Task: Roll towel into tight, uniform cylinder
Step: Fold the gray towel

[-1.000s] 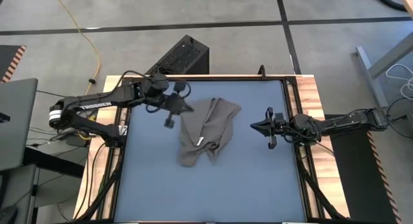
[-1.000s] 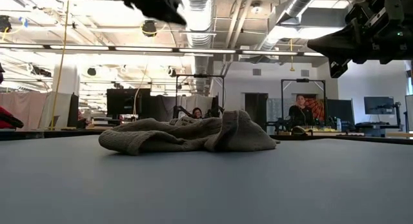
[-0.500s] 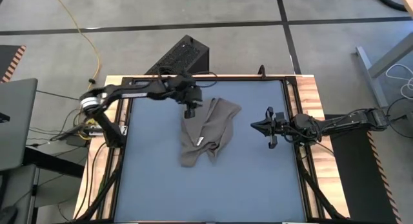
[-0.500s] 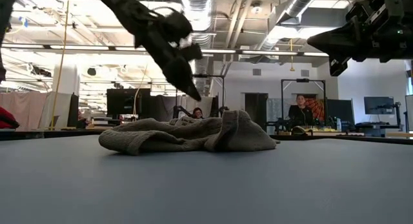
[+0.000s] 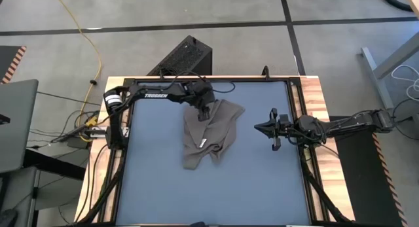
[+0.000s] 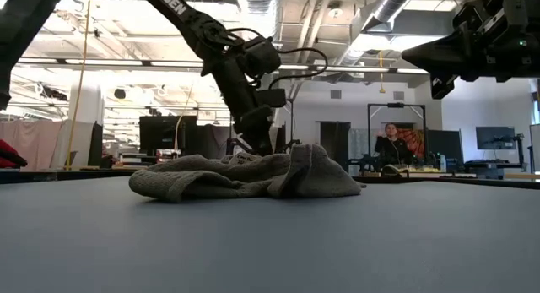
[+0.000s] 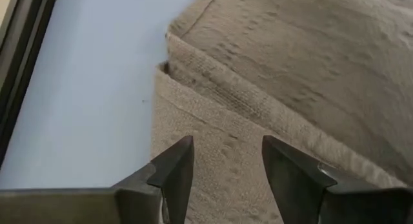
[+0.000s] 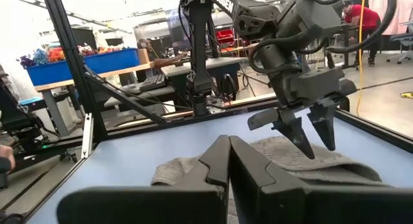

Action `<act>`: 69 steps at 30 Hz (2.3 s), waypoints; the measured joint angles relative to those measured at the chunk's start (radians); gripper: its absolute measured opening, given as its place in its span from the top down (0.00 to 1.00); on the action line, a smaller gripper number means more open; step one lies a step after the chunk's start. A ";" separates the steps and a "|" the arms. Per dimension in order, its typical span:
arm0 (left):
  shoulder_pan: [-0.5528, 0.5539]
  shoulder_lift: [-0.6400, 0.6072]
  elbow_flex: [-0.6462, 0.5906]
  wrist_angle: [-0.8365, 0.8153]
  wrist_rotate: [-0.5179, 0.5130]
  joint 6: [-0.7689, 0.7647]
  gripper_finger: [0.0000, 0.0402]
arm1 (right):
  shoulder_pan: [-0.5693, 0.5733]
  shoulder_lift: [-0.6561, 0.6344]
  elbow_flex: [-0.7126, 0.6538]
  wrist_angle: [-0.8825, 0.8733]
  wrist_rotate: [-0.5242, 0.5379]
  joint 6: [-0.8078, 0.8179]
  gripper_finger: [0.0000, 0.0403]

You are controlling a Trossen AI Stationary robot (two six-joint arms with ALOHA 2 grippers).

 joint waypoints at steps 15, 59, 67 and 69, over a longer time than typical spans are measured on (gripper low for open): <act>-0.050 0.006 0.001 0.116 -0.209 -0.210 0.56 | 0.000 0.000 0.000 -0.012 0.003 0.002 0.91; 0.005 0.119 0.001 0.087 -0.219 -0.196 0.97 | -0.005 0.000 0.000 -0.012 0.001 0.038 0.91; 0.005 -0.036 0.001 0.078 -0.141 -0.138 0.99 | -0.005 0.000 0.000 -0.013 0.001 0.037 0.91; 0.005 -0.103 0.001 0.082 -0.115 -0.122 1.00 | -0.005 0.000 0.000 -0.014 0.001 0.037 0.91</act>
